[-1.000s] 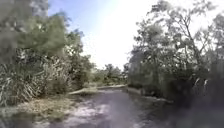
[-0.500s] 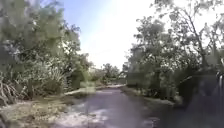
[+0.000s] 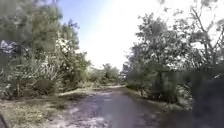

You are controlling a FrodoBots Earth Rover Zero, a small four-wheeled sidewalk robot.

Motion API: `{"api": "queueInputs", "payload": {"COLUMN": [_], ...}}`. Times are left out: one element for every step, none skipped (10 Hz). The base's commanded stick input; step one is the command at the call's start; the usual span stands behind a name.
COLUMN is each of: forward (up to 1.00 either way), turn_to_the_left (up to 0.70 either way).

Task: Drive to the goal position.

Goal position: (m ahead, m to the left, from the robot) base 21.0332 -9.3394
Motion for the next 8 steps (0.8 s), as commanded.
{"api": "queueInputs", "payload": {"forward": [0.7, 0.7, 0.7, 0.7, 0.7, 0.7, 0.7, 0.7], "turn_to_the_left": [0.0, 0.0, 0.0, 0.0, 0.0, 0.0, 0.0, 0.0]}}
